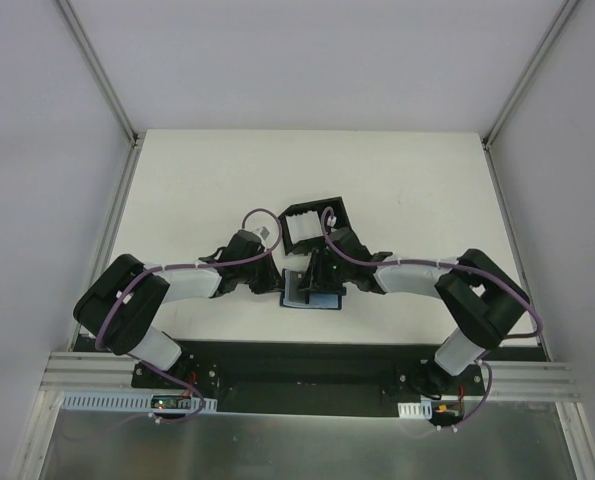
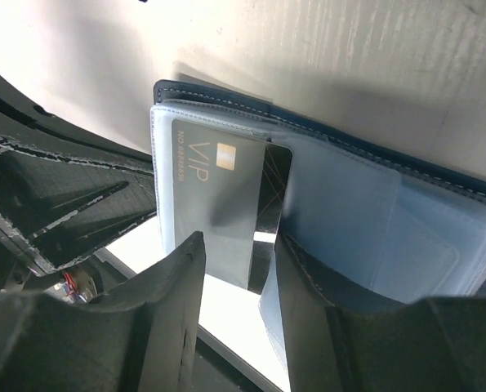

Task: Put the credit cards into the card holder
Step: Insert the credit card into the card holder, then pick up the credit card from the storage box.

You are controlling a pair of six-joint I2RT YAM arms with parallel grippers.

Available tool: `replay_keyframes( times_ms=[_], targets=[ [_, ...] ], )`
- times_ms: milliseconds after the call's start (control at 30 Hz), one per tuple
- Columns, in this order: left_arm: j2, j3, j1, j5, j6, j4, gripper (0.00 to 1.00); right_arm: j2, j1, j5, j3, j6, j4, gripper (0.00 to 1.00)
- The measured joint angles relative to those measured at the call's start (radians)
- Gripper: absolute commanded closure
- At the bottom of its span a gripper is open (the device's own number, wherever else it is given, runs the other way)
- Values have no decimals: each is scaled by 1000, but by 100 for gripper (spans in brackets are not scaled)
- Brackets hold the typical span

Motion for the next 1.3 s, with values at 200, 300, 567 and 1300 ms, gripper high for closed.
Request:
replay_keyframes(
  times_ms=[200, 300, 567, 1300],
  targets=[
    [0, -1, 0, 0, 0, 2, 100, 7, 6, -13, 3, -4, 16, 61],
    [0, -1, 0, 0, 0, 2, 100, 7, 13, -13, 3, -8, 28, 62],
    [-1, -1, 0, 0, 6, 2, 100, 20, 17, -19, 3, -18, 53, 62],
    [-42, -26, 0, -31, 11, -8, 100, -225, -23, 251, 145, -204, -337, 55]
  ],
)
